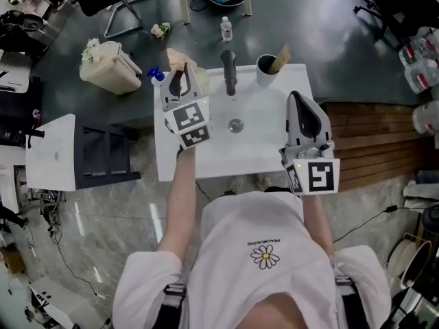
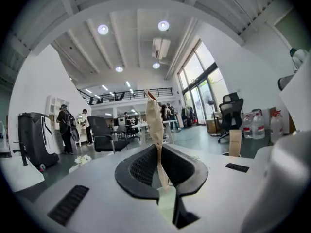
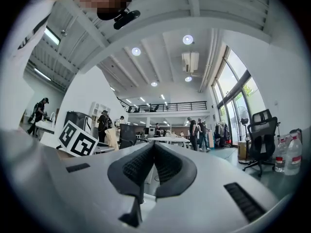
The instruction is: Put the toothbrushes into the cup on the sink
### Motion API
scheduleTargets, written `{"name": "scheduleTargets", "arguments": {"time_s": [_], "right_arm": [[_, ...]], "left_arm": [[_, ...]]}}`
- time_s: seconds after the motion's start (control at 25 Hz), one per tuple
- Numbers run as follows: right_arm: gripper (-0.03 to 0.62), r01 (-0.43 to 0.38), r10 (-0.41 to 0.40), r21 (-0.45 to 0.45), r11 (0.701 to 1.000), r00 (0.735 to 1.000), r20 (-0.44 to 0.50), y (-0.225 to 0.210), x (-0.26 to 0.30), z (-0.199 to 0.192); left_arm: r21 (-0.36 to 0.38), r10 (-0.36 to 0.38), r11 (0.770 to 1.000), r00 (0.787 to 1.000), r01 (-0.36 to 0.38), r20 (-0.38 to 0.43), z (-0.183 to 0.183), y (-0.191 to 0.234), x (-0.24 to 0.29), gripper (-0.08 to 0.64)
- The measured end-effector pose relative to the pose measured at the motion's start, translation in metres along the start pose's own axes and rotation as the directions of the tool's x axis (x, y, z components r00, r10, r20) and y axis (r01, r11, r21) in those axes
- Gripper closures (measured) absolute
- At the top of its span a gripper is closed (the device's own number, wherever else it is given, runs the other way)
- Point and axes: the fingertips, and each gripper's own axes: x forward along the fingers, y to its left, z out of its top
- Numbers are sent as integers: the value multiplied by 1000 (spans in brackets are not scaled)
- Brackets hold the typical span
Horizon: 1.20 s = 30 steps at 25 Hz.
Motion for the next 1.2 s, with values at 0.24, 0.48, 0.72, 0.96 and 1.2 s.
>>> {"name": "scheduleTargets", "arguments": {"time_s": [0.24, 0.48, 0.72, 0.96, 1.2], "right_arm": [[580, -5, 6, 29, 1000, 999, -36, 3, -6, -8], [580, 9, -8, 23, 1000, 999, -45, 3, -16, -10], [581, 33, -32, 21, 999, 998, -55, -5, -22, -11], [580, 41, -40, 20, 999, 998, -43, -6, -25, -9], [580, 45, -44, 19, 999, 999, -32, -9, -28, -3]], "left_arm": [[-8, -25, 1000, 988, 24, -152, -65, -2, 21, 525], [-4, -45, 999, 968, 45, -248, -109, -13, 25, 525], [-10, -63, 998, 961, 63, -271, -119, -20, 28, 523], [-24, -70, 998, 962, 66, -265, -124, -22, 29, 520], [-36, -73, 997, 981, 68, -178, -94, -19, 28, 472]]}}
